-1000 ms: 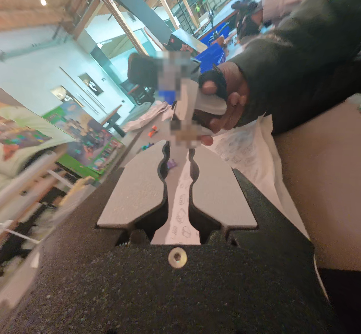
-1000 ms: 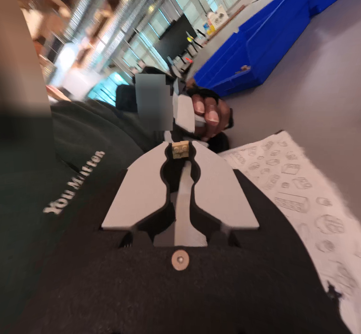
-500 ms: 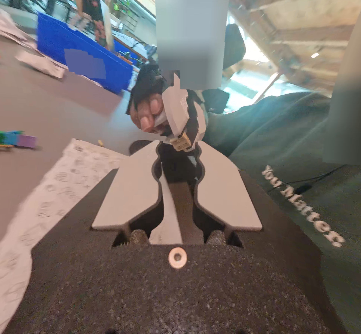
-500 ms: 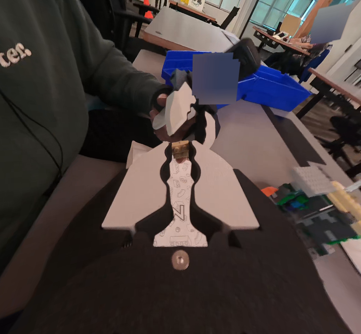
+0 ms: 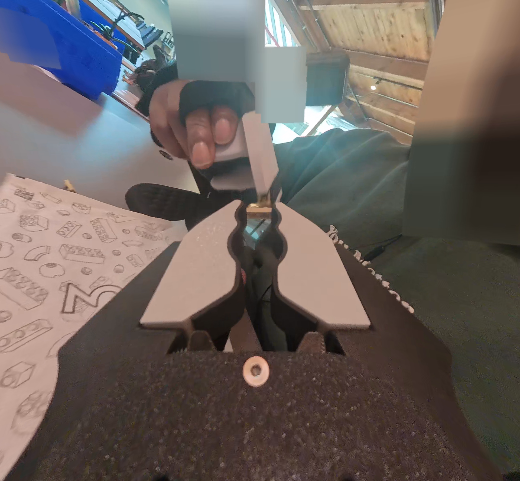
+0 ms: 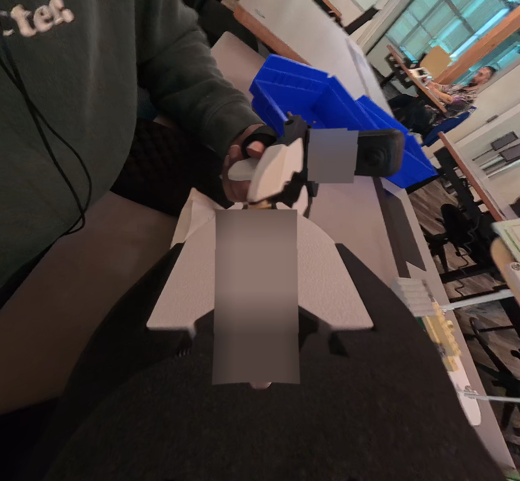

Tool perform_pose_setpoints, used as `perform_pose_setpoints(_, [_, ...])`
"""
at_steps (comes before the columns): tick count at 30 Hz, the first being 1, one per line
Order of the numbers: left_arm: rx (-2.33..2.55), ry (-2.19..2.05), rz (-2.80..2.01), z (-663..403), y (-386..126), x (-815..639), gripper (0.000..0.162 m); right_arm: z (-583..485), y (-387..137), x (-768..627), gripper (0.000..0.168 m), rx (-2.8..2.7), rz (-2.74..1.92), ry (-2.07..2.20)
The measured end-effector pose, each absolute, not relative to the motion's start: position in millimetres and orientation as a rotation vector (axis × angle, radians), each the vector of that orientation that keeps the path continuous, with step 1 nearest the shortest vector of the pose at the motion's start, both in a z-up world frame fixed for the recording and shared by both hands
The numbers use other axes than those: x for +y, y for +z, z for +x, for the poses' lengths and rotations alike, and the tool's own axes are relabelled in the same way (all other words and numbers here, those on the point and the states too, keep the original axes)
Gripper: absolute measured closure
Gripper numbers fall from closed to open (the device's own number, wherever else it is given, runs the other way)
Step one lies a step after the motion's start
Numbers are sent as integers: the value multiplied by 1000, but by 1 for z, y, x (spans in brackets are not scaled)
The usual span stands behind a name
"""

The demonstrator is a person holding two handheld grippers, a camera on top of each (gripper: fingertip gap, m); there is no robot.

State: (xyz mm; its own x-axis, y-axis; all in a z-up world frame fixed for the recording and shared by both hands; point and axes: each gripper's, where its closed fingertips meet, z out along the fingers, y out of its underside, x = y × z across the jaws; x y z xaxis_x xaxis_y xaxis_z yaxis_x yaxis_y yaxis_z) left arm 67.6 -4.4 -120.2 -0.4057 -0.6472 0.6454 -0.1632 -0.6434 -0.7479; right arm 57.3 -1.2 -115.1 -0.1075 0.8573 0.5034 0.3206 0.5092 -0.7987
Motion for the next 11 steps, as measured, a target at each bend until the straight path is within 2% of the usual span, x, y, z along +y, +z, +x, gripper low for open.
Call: perform_pose_setpoints(11, [1140,-2029,-1480,67,-122,0,145,62,-112,-3,152,-1666,-1002,647])
